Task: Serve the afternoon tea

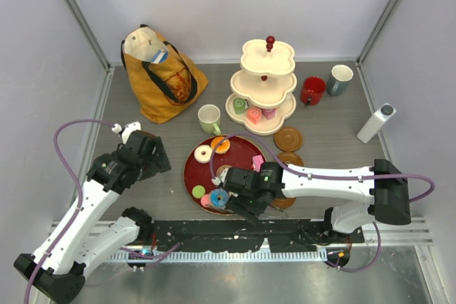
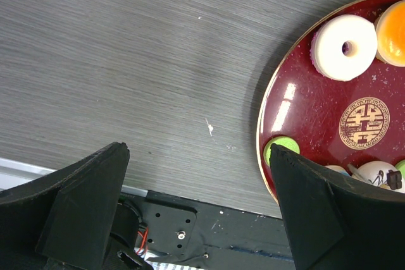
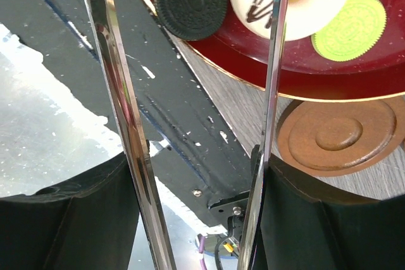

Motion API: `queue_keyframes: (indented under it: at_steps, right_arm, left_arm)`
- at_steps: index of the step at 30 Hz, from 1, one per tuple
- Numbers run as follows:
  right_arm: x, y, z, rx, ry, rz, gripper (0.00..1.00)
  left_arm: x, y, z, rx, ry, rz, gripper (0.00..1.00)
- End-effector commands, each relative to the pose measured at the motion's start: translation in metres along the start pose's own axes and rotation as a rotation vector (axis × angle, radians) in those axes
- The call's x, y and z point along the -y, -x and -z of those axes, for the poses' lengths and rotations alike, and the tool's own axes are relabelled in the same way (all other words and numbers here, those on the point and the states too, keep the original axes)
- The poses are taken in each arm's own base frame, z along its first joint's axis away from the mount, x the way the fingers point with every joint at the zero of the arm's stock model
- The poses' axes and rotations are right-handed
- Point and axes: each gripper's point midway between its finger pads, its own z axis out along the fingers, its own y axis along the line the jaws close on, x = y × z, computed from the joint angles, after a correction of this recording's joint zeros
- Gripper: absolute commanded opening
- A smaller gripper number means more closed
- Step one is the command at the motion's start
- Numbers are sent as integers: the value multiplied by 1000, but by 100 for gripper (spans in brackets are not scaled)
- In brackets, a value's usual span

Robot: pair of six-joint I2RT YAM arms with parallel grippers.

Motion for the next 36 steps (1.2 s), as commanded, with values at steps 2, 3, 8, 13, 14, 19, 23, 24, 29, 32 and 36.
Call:
queue_keyframes:
  at_steps: [2,3,8,13,14,19,23,24,29,32,36]
  right_arm:
    - [-12,12,13,30,57,29,69]
    - [-10,10,13,24,42,28,68]
    - [3,11,10,16,-38,6,61]
    - [8,19,18,52,-75,-9,52]
    - [10,19,18,52,-82,-12,50]
    - [15,30,36,125,-108,-38,47]
    - [28,45,53,206,-132,-96,44]
    - [33,47,58,225,-139,-112,44]
    - [87,66,84,361,-218,-296,43]
    - [122,77,106,460,-257,-409,43]
    - [158,97,139,580,-314,-484,43]
  left_arm:
    - [3,4,-1,15,-14,-5,100]
    - [4,5,-1,16,-16,-5,100]
    - [3,4,-1,15,-13,-4,100]
    - [3,4,-1,13,-14,-5,100]
    - [4,4,-1,14,-15,-5,100]
    - [4,4,-1,15,-16,-4,100]
    - [3,4,-1,14,-15,-5,99]
    - [3,5,-1,15,-15,-3,100]
    - [3,4,0,16,-16,-2,100]
    - [4,4,0,17,-18,-3,100]
    - [3,4,-1,14,-16,-2,100]
